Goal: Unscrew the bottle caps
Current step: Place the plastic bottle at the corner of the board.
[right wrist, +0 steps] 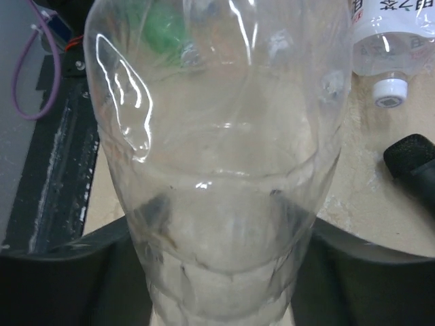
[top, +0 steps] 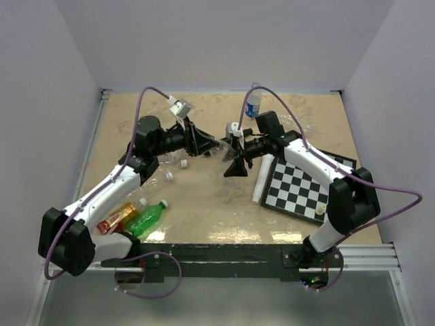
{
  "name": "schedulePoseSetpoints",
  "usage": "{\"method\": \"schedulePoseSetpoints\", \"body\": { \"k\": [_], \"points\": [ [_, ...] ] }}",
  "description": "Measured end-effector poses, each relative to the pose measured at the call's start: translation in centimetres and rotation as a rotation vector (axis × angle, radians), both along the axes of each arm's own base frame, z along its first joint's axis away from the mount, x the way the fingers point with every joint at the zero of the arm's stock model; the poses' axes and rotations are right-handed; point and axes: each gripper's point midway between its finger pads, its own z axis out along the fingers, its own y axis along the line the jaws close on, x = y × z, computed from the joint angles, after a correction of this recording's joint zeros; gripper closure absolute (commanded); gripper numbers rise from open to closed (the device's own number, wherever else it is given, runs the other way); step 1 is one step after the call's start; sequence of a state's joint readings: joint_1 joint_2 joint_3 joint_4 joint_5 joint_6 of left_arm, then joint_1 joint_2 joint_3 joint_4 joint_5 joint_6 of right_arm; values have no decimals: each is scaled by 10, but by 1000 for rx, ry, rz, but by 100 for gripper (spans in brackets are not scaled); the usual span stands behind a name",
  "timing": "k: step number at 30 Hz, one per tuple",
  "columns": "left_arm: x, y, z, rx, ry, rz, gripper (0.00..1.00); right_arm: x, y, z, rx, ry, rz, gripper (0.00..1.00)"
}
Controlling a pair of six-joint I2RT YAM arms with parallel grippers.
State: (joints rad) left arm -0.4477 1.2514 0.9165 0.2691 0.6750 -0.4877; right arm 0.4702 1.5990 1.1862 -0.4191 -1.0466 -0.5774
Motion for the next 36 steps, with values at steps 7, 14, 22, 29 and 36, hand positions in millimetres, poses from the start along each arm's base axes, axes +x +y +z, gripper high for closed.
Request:
{"method": "schedulePoseSetpoints", "body": {
  "k": [7, 14, 22, 29, 36],
  "points": [
    [10, 29, -4, 62, 22, 123, 100, -2, -4, -6, -24, -37, 23, 2],
    [51, 101, 16, 160, -25, 407, 100, 3, -15, -1, -49, -89, 3, 2],
    [123, 184, 60, 301, -119, 793, 100, 12, -27, 11, -58, -156, -40, 2],
    [209, 266, 49, 408, -71, 1054, 100, 12, -27, 11, -59, -164, -37, 2],
    [244, 346, -9, 495, 67, 1216, 100, 12, -27, 11, -58, -173, -33, 2]
  ]
}}
